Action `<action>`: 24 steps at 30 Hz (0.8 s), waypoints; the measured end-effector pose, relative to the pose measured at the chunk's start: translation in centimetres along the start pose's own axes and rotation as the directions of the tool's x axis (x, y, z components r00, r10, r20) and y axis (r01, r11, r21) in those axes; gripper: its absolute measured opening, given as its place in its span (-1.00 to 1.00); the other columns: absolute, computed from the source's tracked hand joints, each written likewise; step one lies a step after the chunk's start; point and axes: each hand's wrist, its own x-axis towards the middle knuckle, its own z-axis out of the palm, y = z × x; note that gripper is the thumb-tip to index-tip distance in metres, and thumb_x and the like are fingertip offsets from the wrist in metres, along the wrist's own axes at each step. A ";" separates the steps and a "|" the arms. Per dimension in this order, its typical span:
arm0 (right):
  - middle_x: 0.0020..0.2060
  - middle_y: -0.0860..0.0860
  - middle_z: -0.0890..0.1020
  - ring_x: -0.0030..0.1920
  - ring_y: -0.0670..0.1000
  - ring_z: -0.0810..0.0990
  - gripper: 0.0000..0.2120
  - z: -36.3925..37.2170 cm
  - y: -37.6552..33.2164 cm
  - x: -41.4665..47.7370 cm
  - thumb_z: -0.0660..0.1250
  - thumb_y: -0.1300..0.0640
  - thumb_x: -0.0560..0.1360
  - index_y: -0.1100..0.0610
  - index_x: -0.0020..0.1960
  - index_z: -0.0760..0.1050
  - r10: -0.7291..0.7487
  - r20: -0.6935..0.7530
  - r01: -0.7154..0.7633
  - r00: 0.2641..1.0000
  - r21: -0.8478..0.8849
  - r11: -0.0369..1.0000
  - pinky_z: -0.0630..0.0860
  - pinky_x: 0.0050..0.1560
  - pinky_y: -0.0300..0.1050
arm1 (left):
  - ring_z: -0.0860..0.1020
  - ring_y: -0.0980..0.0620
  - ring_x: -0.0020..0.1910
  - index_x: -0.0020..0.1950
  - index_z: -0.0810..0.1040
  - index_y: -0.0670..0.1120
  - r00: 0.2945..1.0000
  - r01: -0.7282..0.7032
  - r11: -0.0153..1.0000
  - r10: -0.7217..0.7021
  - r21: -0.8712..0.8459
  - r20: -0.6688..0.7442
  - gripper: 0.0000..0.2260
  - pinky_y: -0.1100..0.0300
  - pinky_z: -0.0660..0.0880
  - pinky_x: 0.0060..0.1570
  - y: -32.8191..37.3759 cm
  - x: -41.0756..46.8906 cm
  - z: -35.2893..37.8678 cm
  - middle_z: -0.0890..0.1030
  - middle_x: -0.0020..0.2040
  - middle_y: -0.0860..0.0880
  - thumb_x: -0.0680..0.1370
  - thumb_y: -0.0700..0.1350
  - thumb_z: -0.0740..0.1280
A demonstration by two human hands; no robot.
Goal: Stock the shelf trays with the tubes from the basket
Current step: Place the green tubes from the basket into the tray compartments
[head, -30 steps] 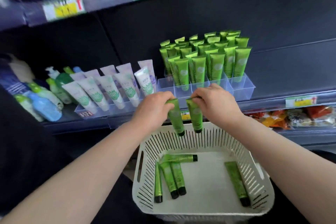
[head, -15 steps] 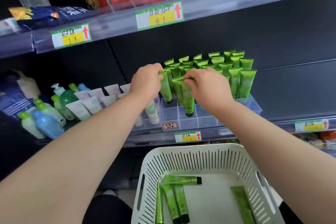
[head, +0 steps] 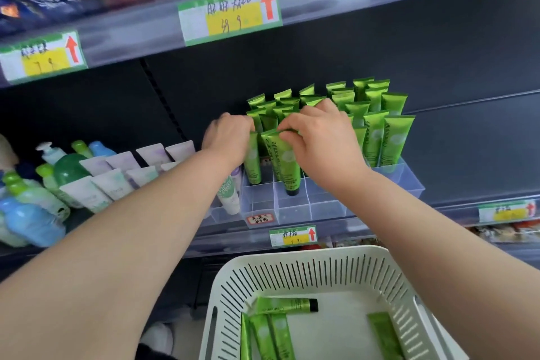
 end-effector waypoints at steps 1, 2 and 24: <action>-0.29 -0.03 0.61 -0.17 0.12 0.44 -0.85 0.2 -0.2 0.1 0.30 0.06 0.48 0.05 -0.10 0.65 0.000 -0.003 0.000 1.000 -0.009 1.000 0.27 -0.25 -0.08 | 0.49 -0.14 0.14 0.25 0.53 0.04 0.999 -0.015 1.000 0.014 -0.015 -0.029 -0.60 0.08 0.41 0.02 0.0 -0.4 -0.3 0.56 0.11 -0.13 0.50 -0.33 0.26; -0.29 -0.03 0.62 -0.15 0.13 0.45 -0.85 0.4 -0.5 0.4 0.31 0.06 0.48 0.04 -0.10 0.65 -0.001 -0.009 0.000 1.000 -0.015 1.000 0.25 -0.24 -0.07 | 0.47 -0.11 0.16 0.27 0.52 0.01 0.997 -0.032 0.999 0.029 -0.032 -0.067 -0.59 0.09 0.41 0.03 -0.1 -0.8 -0.8 0.58 0.15 -0.10 0.50 -0.34 0.26; 0.04 -0.01 0.62 0.26 0.12 0.33 -0.76 6.7 -3.4 1.8 0.21 0.08 0.58 -0.06 0.17 0.57 0.161 0.323 -0.080 0.933 -0.250 0.965 0.24 0.10 0.06 | 0.43 -0.05 0.23 0.09 0.65 -0.10 0.938 -0.330 0.932 0.306 -0.148 -0.163 -0.60 0.03 0.45 0.11 -4.9 -11.2 -1.7 0.62 0.12 -0.01 0.40 -0.49 0.28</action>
